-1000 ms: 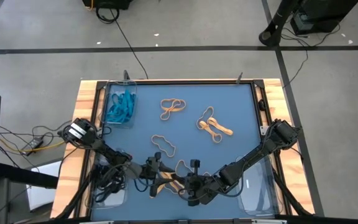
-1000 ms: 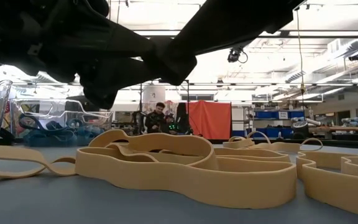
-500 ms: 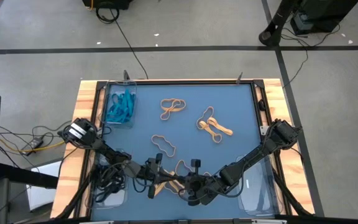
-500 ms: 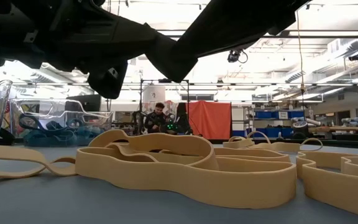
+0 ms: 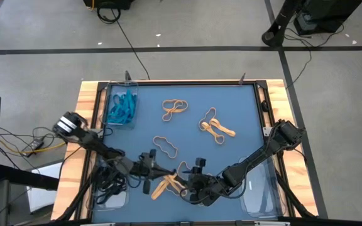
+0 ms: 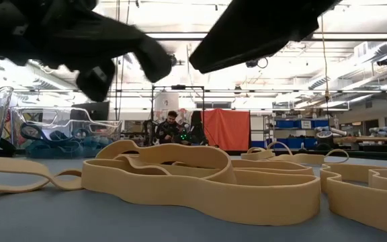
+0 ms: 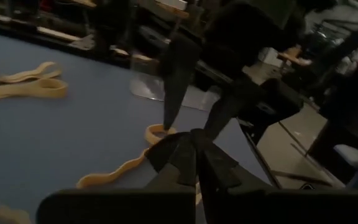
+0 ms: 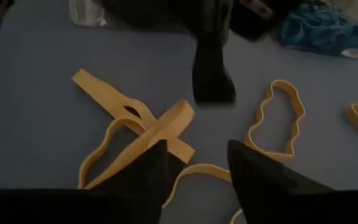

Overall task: Sort rubber bands into baskets
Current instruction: Put the black rubber band into the bottom left transparent bin

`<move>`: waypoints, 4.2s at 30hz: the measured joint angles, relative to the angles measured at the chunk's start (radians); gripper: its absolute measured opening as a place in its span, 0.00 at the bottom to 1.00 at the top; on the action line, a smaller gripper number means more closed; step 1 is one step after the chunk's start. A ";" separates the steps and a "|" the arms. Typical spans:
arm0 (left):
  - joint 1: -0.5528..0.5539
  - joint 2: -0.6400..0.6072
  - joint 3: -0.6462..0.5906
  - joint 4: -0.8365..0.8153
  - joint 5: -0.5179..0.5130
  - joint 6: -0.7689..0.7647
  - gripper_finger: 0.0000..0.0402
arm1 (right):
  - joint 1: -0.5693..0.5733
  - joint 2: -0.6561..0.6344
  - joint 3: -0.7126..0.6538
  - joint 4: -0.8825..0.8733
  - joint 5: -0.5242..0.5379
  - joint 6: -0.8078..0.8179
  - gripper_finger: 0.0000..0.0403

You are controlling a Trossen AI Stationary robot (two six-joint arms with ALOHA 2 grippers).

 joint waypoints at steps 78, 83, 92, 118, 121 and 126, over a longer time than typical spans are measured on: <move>-0.648 -0.420 0.432 -2.476 -0.101 -1.443 0.42 | -0.102 0.114 -0.209 0.433 -0.355 0.235 0.15; -0.648 -0.420 0.470 -2.485 -0.277 -1.448 0.41 | -0.105 0.106 -0.209 0.425 -0.350 0.207 0.03; -0.614 -0.418 0.454 -2.298 -0.634 -1.336 0.41 | -0.083 -0.035 -0.210 0.225 -0.098 0.200 0.01; -0.087 -0.190 -0.006 -0.298 -0.370 -0.177 0.40 | -0.047 -0.115 -0.210 0.387 0.102 -0.164 0.00; -0.039 -0.116 -0.006 -0.164 -0.293 -0.140 0.40 | -0.055 -0.115 -0.210 0.390 0.102 -0.192 0.00; 0.024 -0.025 0.001 0.010 -0.190 -0.110 0.40 | -0.060 -0.115 -0.210 0.391 0.121 -0.242 0.00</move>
